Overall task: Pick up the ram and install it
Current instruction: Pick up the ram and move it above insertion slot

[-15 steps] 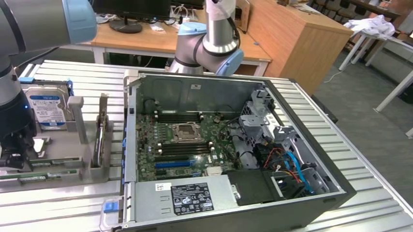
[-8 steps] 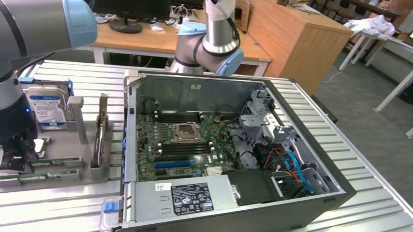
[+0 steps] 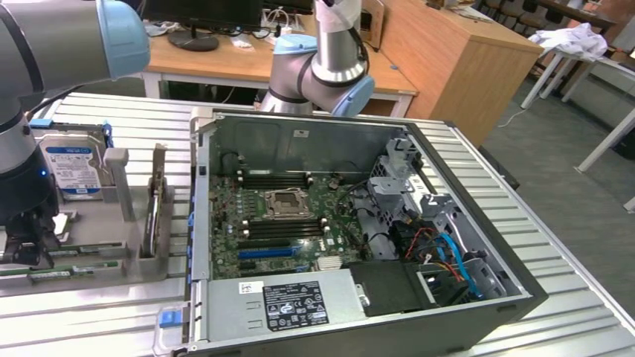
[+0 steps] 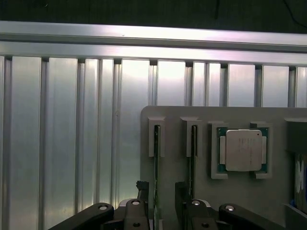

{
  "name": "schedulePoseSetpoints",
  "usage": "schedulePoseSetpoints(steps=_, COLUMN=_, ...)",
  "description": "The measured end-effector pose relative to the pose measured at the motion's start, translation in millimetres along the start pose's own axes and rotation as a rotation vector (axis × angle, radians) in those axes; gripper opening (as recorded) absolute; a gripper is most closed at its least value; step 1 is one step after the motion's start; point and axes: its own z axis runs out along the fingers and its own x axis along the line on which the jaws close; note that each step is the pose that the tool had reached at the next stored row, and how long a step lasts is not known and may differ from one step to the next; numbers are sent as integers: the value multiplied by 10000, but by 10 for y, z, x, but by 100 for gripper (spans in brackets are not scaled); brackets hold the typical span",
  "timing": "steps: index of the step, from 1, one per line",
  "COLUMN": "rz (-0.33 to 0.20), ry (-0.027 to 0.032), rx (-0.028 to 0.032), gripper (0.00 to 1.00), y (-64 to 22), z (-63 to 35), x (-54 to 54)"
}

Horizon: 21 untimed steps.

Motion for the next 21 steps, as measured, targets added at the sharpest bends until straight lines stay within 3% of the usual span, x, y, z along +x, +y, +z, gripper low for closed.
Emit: schedulePoseSetpoints(steps=21, rz=1, ry=-2, rx=3, gripper=36, y=-67, z=7, x=8)
